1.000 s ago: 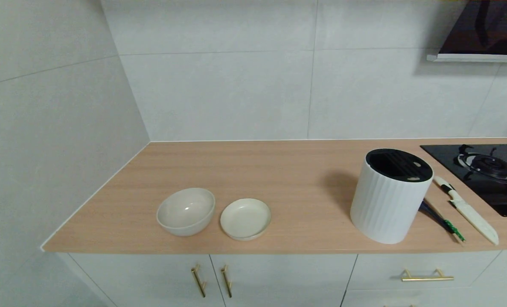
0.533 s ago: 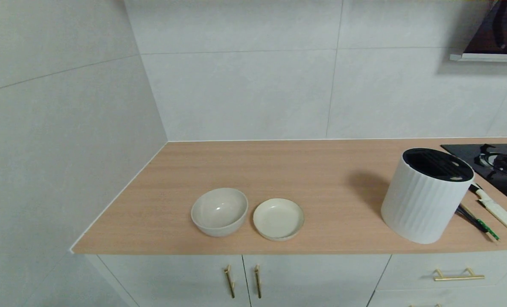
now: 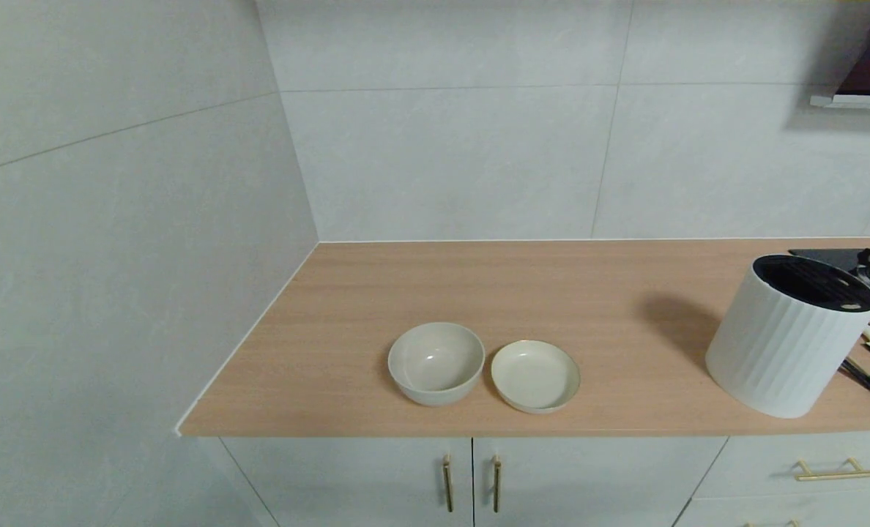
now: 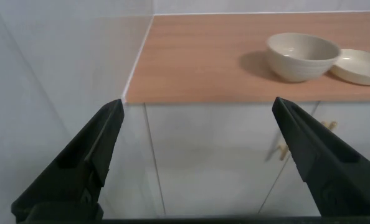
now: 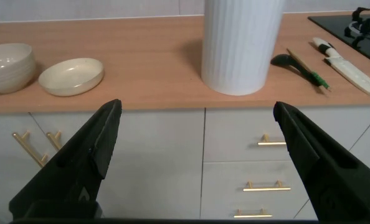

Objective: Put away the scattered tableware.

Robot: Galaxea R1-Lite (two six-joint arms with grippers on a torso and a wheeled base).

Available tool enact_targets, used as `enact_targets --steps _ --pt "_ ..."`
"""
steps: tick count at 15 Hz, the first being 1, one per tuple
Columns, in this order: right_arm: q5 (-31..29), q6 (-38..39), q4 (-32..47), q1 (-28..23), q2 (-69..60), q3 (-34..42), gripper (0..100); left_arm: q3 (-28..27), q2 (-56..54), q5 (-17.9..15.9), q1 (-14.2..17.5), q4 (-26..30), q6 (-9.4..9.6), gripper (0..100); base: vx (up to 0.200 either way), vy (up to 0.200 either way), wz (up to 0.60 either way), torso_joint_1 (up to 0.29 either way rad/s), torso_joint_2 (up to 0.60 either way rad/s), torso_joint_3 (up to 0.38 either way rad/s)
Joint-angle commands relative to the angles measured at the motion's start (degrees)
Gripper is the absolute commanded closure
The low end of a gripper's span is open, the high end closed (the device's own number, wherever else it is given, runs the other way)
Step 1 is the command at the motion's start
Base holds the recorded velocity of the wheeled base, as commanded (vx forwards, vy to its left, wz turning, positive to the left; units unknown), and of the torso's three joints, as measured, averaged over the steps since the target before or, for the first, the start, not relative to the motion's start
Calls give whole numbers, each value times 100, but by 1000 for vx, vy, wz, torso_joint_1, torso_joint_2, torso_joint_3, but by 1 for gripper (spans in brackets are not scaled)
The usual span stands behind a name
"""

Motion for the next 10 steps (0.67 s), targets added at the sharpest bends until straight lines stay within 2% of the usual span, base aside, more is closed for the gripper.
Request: enact_targets --steps 1,10 --pt "-2 -2 -1 4 7 0 0 1 0 -8 0 -5 0 0 0 0 0 0 0 0" --pt "-2 7 -1 4 7 0 0 1 0 -8 0 -5 0 0 0 0 0 0 0 0"
